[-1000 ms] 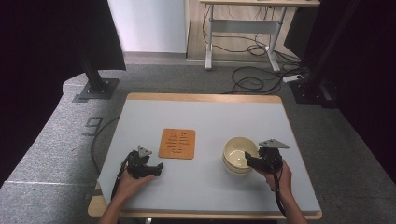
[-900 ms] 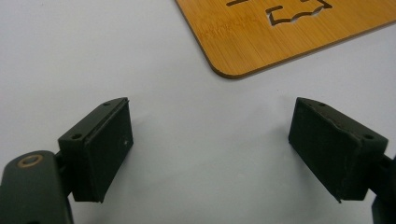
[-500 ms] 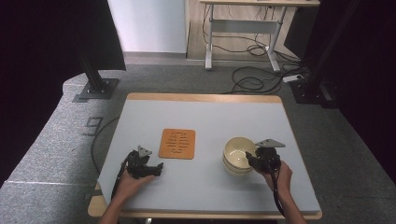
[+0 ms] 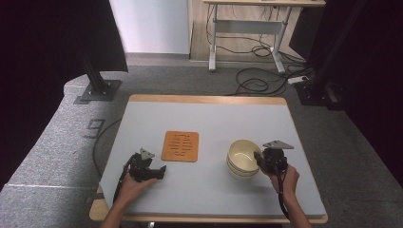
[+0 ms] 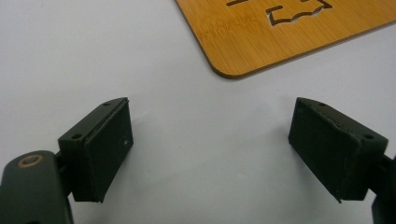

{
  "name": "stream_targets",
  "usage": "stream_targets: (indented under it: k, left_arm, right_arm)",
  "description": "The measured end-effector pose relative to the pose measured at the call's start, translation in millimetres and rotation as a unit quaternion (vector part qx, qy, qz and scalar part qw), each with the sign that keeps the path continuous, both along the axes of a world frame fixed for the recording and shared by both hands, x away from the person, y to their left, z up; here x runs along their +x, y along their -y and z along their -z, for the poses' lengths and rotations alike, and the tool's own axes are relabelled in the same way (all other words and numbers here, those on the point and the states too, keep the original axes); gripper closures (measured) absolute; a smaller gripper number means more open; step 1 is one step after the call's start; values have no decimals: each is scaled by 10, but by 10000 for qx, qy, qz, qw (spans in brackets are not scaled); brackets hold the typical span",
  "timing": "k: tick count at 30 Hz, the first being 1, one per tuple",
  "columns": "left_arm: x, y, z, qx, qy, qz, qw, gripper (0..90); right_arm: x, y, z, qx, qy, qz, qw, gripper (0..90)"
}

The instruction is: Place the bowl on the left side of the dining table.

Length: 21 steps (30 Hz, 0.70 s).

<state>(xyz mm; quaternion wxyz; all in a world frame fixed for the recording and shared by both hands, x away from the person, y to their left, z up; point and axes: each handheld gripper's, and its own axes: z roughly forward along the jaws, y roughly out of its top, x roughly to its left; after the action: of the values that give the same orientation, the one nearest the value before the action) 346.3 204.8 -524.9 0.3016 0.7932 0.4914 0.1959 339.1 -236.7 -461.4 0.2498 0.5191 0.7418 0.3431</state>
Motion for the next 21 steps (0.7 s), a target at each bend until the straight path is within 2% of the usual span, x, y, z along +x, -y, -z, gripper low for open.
stream_targets:
  k: [7, 21]
  left_arm:
    - [1, -1, 0, -5, -3, 1, 10000, 138]
    - [1, -1, 0, -5, -3, 1, 10000, 138]
  right_arm:
    - [6, 3, -30, 17, 174, -10, 9998, 784]
    - [39, -9, -71, -8, 160, -35, 9999, 802]
